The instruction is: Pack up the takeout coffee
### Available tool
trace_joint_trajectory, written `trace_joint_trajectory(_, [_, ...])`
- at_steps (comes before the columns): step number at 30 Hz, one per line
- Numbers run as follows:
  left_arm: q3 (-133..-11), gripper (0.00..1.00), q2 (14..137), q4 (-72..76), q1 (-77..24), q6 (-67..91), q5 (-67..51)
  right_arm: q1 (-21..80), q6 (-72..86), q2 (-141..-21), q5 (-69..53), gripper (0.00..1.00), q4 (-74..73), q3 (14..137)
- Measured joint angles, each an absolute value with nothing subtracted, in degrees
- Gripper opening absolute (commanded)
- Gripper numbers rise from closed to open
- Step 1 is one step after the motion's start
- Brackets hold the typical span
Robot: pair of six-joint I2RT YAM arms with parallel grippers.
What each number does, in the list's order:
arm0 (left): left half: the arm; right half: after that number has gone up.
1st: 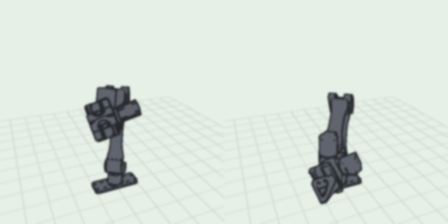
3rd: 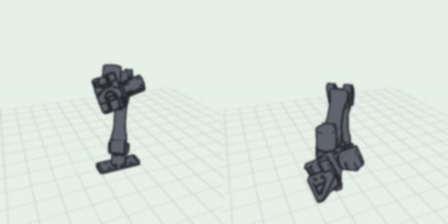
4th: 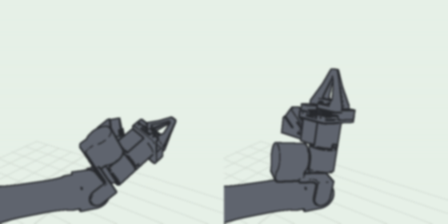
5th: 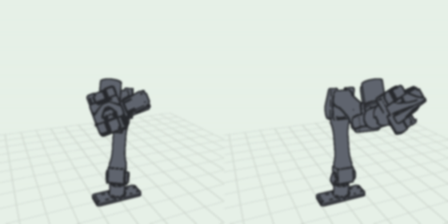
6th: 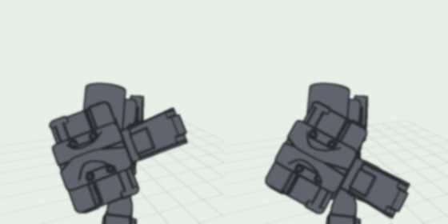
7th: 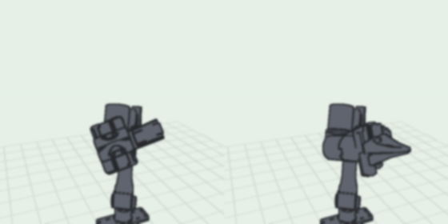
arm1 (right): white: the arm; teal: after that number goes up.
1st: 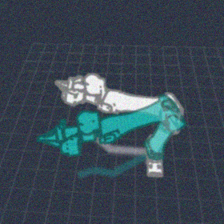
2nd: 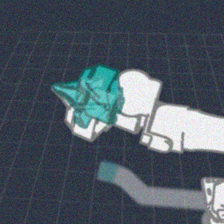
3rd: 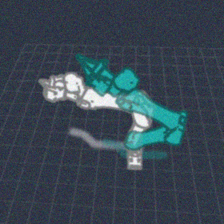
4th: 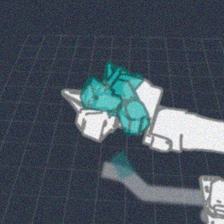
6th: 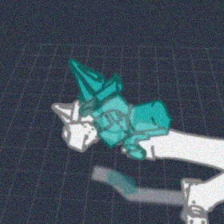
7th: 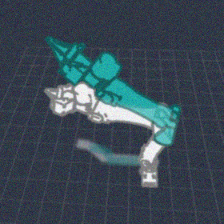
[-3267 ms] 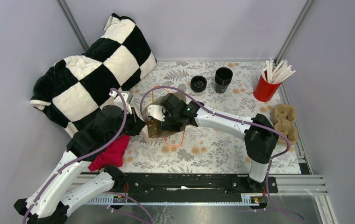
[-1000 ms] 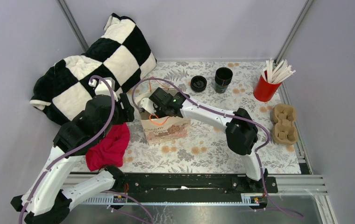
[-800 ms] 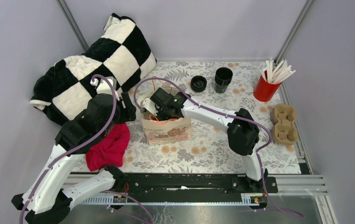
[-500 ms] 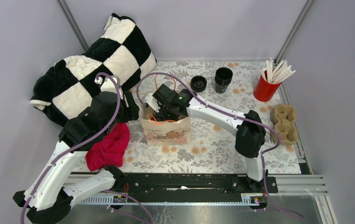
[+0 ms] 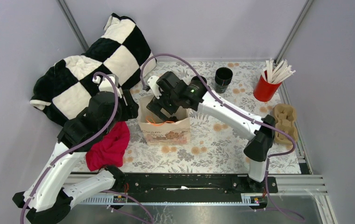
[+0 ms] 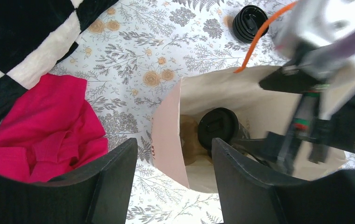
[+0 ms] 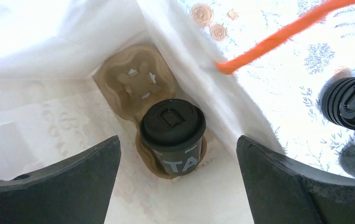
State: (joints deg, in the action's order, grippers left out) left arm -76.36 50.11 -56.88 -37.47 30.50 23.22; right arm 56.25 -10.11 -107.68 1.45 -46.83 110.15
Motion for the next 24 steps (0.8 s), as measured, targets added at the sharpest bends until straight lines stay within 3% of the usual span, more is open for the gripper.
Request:
trace_joint_trajectory(13, [-77.1,0.66,61.5,-56.9,-37.5,30.5,22.2,56.2,5.0,-97.1,7.2,1.00,-48.8,115.2])
trace_joint_trajectory(21, [-77.6,0.66,62.6,-54.7,-37.5,30.2,19.4,56.2,8.6,-89.6,8.1,1.00,-42.8,106.2])
trace_joint_trajectory(24, [-77.6,0.71,62.6,-53.3,-37.5,30.0,18.2,56.2,9.1,-89.9,7.9,1.00,-41.4,104.7])
